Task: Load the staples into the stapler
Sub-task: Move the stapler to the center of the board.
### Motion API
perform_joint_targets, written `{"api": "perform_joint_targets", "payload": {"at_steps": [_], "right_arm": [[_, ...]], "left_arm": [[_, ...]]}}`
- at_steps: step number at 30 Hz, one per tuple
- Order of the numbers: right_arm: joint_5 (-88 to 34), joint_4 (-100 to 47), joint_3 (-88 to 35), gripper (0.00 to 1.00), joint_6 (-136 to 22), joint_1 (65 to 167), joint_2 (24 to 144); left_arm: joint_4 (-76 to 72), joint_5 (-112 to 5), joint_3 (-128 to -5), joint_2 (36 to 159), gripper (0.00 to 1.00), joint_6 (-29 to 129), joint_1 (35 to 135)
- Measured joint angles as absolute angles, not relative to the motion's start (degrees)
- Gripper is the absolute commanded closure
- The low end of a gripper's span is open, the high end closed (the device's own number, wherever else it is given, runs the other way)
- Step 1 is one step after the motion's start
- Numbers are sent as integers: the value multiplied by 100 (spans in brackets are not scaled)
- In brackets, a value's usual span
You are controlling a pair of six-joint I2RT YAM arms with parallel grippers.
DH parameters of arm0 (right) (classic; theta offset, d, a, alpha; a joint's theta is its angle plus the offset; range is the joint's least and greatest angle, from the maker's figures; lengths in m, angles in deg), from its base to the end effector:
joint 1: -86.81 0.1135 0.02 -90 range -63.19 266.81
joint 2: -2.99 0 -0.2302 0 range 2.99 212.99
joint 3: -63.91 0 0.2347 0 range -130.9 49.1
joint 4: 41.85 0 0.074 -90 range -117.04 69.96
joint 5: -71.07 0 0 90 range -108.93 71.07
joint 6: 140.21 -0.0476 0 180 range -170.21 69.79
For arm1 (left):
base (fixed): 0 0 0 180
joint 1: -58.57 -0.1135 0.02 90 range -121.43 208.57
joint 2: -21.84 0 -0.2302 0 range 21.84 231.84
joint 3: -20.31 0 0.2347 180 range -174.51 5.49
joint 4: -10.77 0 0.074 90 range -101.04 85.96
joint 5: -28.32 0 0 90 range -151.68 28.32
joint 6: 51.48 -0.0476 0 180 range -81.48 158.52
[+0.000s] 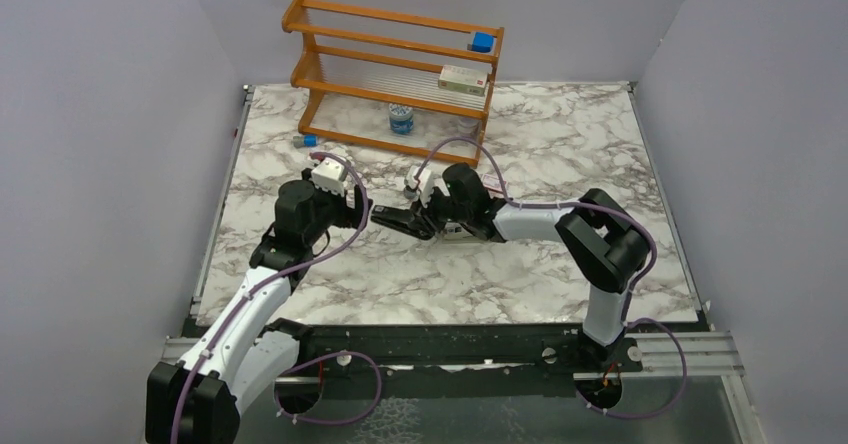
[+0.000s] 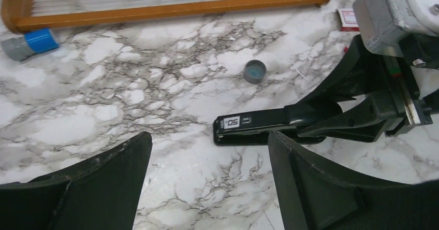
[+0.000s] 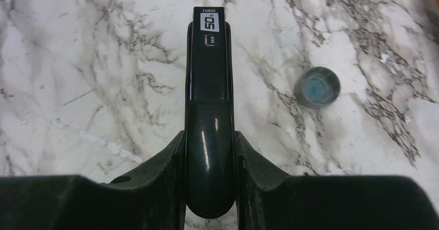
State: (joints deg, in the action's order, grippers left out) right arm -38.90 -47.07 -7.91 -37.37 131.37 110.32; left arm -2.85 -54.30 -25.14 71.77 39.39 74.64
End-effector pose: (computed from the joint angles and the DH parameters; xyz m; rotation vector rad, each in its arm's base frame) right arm 0.2609 0.2797 0.1370 -1.2121 1.7655 0.6951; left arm 0.2107 -0.0671 0.2337 0.3384 1.8664 -0.3233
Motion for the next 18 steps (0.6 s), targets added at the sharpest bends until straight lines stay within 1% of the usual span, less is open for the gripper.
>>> {"api": "perform_joint_targets", "payload": {"at_steps": [2, 5, 8, 11, 14, 18], "right_arm": [[-4200, -4694, -732, 99, -3667, 13119, 10999], [-4670, -4664, -662, 99, -3557, 13060, 10947], [-5103, -4576, -529, 99, -3426, 13001, 10767], [-5437, -4390, -479, 99, -3249, 12945, 10516], [-5686, -4325, -470, 99, -3120, 12907, 10304], [-5938, -4233, -433, 99, -3044, 12886, 10059]], "left_arm": [[-311, -5140, -2468, 7175, 25, 3884, 7464], [-399, -4716, -2473, 7175, 37, 3696, 7464], [-549, -4370, -2494, 7175, 43, 3467, 7466], [-862, -3885, -2617, 7216, 43, 3143, 7495], [-1330, -3367, -3032, 7454, 42, 2636, 7650], [-1979, -3074, -3633, 7682, 37, 1845, 7899]]}}
